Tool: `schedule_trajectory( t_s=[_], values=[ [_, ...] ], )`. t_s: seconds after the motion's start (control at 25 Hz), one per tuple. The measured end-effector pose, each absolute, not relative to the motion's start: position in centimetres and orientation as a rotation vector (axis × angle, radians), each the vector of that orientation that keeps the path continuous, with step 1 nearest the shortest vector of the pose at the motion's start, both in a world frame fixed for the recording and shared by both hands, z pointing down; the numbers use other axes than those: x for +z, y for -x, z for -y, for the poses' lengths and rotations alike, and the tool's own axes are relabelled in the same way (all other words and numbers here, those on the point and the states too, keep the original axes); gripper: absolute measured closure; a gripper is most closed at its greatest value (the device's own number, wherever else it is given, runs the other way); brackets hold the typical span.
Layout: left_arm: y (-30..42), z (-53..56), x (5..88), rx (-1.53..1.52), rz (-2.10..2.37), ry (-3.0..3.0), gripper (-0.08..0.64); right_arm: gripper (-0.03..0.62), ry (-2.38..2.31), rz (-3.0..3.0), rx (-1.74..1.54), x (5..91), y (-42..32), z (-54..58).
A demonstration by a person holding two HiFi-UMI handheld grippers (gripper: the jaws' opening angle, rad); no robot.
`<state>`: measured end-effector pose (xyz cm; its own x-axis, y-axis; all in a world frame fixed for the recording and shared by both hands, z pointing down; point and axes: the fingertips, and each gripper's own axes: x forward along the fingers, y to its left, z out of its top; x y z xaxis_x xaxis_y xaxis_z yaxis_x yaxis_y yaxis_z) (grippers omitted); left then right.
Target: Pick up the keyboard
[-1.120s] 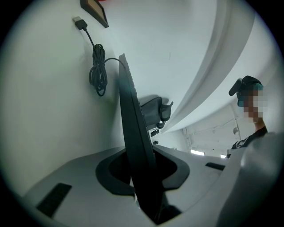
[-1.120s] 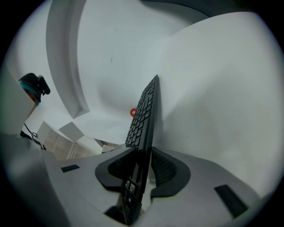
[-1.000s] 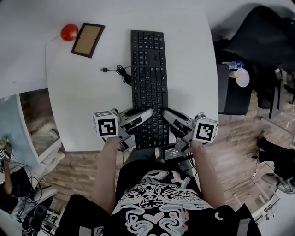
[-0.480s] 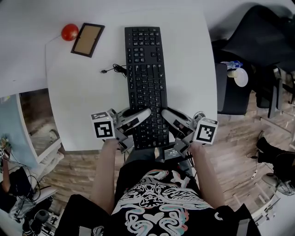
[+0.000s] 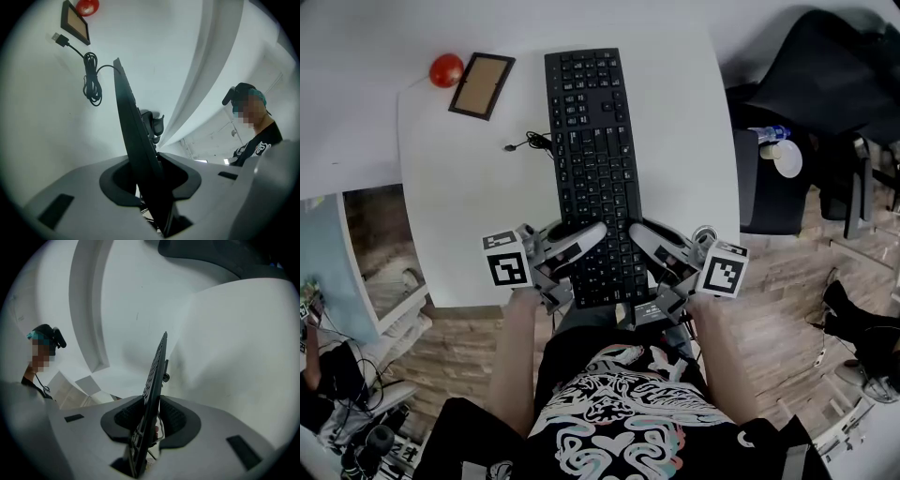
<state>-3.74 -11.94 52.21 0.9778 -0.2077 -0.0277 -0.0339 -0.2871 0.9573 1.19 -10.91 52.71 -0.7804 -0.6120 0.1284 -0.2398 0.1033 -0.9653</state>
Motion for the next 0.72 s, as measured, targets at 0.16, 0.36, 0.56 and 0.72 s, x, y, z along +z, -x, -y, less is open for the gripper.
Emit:
schedule_trajectory(
  t_s=[0.16,0.36,0.56,0.72],
  values=[
    [3.7,11.9,52.4,-0.190,0.165,-1.884,0.454,0.469,0.841,-2.091,-1.688,52.8,-1.1,11.0],
    [3.8,11.7,52.7,-0.213,0.130,-1.927,0.453,0.469,0.852,-2.124,-1.630,53.1,-0.9,10.7],
    [3.9,11.3,52.9,-0.240,0.088,-1.973,0.453,0.469,0.844,-2.143,-1.559,53.0,-0.4,10.5],
    [4.0,11.4,52.9,-0.270,0.060,-2.000,0.451,0.469,0.842,-2.171,-1.515,52.9,0.0,10.5]
  ],
)
